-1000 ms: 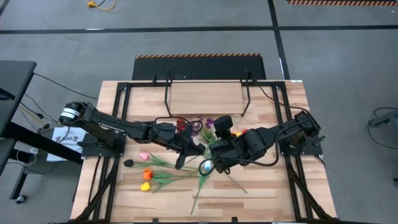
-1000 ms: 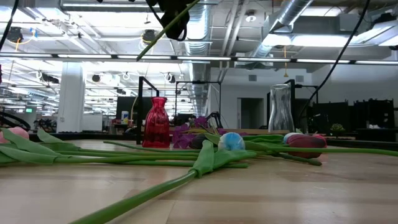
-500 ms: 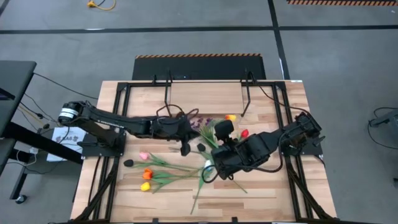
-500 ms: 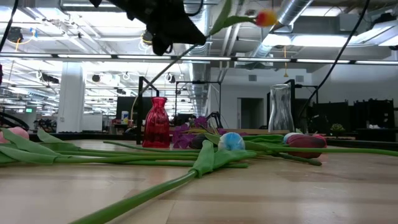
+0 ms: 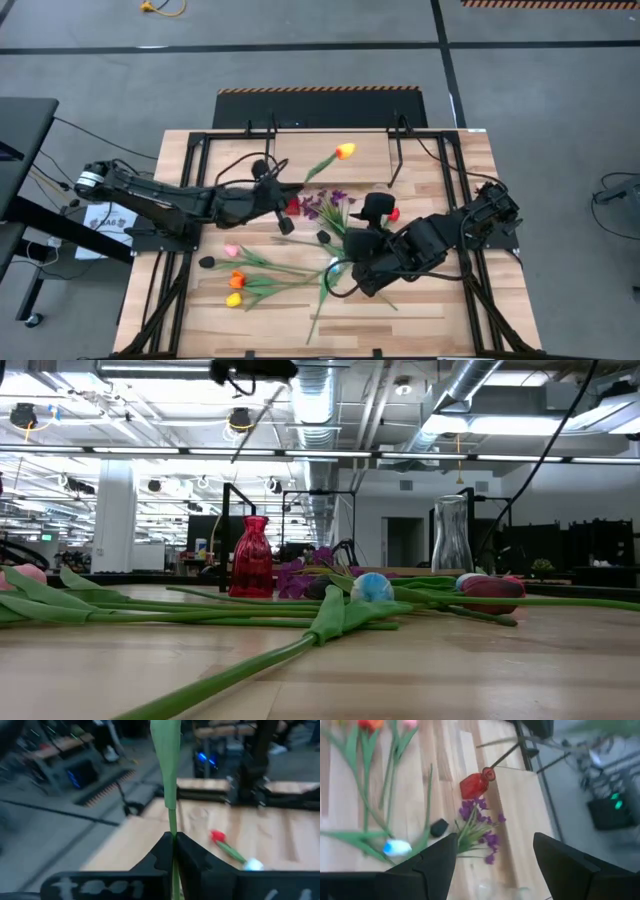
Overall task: Pick and place flowers into a vace then onto a shelf
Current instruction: Put the yellow flower into the transparent vase
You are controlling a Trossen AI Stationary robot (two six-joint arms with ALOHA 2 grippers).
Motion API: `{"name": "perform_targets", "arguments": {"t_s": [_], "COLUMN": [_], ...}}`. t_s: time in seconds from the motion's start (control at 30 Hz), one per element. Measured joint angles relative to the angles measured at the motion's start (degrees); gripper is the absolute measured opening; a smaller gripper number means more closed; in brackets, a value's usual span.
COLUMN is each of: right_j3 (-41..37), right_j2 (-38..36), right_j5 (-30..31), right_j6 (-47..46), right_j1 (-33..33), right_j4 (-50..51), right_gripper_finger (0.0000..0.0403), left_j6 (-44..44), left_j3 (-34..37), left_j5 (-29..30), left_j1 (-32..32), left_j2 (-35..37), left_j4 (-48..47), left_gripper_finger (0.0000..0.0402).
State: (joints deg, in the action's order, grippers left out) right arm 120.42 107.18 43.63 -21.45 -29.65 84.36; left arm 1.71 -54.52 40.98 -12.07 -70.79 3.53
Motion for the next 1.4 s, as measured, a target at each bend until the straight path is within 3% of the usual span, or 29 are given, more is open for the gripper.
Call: {"name": "perform_targets", "arguments": {"t_s": [0.2, 0.43, 0.6, 0.7, 0.77, 0.87, 1.03, 1.2, 1.3, 1.4], "right_j3": [0.0, -1.0, -9.9, -17.2, -21.8, -29.1, -48.5, -72.8, -85.0, -92.0], "right_j2": [0.0, -0.1, 0.0, -0.1, -1.4, -9.6, -28.5, -48.0, -51.7, -52.0], "right_j5": [5.8, 7.1, -5.4, -17.1, -19.6, -19.6, -19.3, -19.4, -19.5, -19.9], "right_j6": [-9.9, -7.9, -3.5, 5.8, 9.1, 10.6, 15.7, 21.9, 24.1, 25.0], "right_j1": [2.2, 3.4, 1.2, -0.8, -1.3, -0.1, 2.6, 4.0, 5.3, 5.5], "right_j4": [-3.1, -8.2, -9.3, -19.9, -26.6, -34.8, -58.3, -97.9, -122.9, -138.5], "right_gripper_finger": [0.0255, 0.0255, 0.0255, 0.0255, 0.0255, 0.0255, 0.0255, 0.0255, 0.0255, 0.0255], "left_j6": [6.1, 7.7, 7.7, 7.3, 6.4, 5.7, 5.6, 5.9, 6.1, 6.8], "left_j3": [0.0, 0.1, 1.4, 3.2, 4.2, 5.4, 8.0, 8.7, 9.0, 9.0], "left_j5": [5.5, 7.6, 6.4, 3.5, 0.5, -3.6, -9.8, -15.3, -18.1, -20.5], "left_j1": [-5.5, -9.7, -12.1, -12.7, -12.7, -12.7, -12.7, -12.7, -12.7, -12.7], "left_j2": [0.5, 0.7, 3.5, 6.7, 9.0, 11.6, 13.8, 13.0, 10.8, 8.2], "left_j4": [4.0, 3.2, 2.9, 4.0, 3.9, 4.7, 9.1, 12.0, 16.0, 20.3], "left_gripper_finger": [0.0000, 0.0000, 0.0000, 0.0000, 0.0000, 0.0000, 0.0000, 0.0001, 0.0001, 0.0001]}}
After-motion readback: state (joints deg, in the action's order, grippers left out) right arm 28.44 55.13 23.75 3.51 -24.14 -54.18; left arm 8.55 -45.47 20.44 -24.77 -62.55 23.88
